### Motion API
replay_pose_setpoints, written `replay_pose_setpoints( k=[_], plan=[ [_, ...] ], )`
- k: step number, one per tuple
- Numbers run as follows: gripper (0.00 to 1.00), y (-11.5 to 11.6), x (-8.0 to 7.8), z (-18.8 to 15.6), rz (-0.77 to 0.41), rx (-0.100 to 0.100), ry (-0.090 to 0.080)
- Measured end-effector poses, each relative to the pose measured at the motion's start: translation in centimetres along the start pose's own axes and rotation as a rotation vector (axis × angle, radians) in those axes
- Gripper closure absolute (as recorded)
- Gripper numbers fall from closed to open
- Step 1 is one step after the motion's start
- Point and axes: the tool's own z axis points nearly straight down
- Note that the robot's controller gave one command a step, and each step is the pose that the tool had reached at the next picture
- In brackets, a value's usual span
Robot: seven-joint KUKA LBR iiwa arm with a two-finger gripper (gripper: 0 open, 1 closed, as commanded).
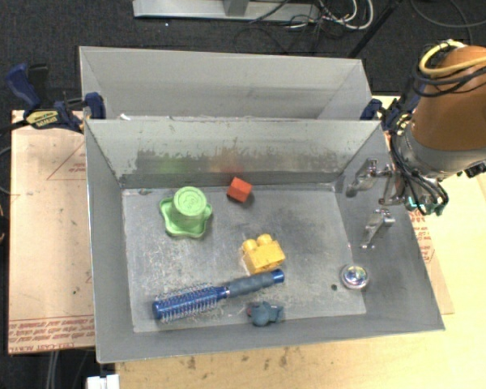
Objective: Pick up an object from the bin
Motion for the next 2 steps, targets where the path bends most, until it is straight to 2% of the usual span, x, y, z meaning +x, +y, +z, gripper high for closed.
replay_pose_setpoints(
  k=[1, 2],
  plan=[
    [0.00, 4.9, 6.0, 3.9, 0.016, -0.003, 0.003],
    [0.00, -1.6, 8.9, 10.3, -0.180, 0.002, -0.005]
  ],
)
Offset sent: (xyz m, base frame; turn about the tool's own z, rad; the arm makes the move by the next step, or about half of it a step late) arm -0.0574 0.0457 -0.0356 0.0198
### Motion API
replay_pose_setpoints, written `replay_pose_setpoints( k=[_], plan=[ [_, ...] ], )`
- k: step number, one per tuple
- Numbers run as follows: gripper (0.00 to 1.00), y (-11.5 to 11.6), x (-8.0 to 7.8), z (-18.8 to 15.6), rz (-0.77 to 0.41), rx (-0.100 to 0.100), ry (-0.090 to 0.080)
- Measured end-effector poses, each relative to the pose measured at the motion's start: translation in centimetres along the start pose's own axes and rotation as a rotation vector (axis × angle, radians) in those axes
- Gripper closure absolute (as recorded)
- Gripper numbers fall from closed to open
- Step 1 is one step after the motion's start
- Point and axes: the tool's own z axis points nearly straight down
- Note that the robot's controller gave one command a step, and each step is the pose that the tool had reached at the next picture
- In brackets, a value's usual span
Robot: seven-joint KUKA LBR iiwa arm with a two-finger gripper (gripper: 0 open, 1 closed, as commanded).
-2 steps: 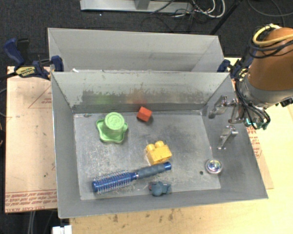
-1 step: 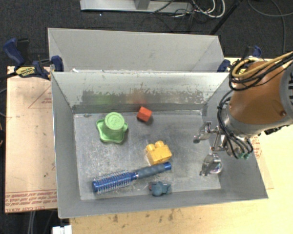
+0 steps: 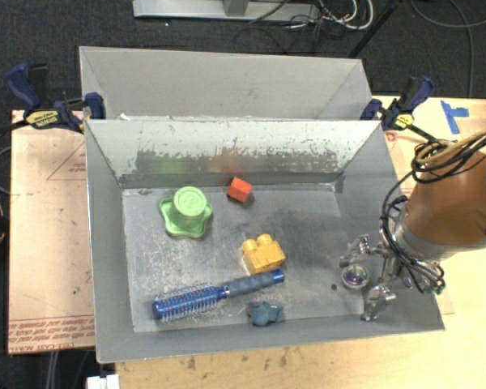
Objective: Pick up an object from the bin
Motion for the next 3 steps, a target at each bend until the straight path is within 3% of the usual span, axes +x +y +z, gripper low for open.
replay_pose_setpoints(
  k=[1, 2, 3],
  plan=[
    [0.00, -1.4, -1.4, 1.7, -0.124, 0.000, -0.003],
    [1.00, -1.3, -1.4, 1.7, -0.128, -0.001, -0.004],
    [1.00, -0.8, -1.5, -12.1, -0.368, 0.005, -0.010]
  ],
)
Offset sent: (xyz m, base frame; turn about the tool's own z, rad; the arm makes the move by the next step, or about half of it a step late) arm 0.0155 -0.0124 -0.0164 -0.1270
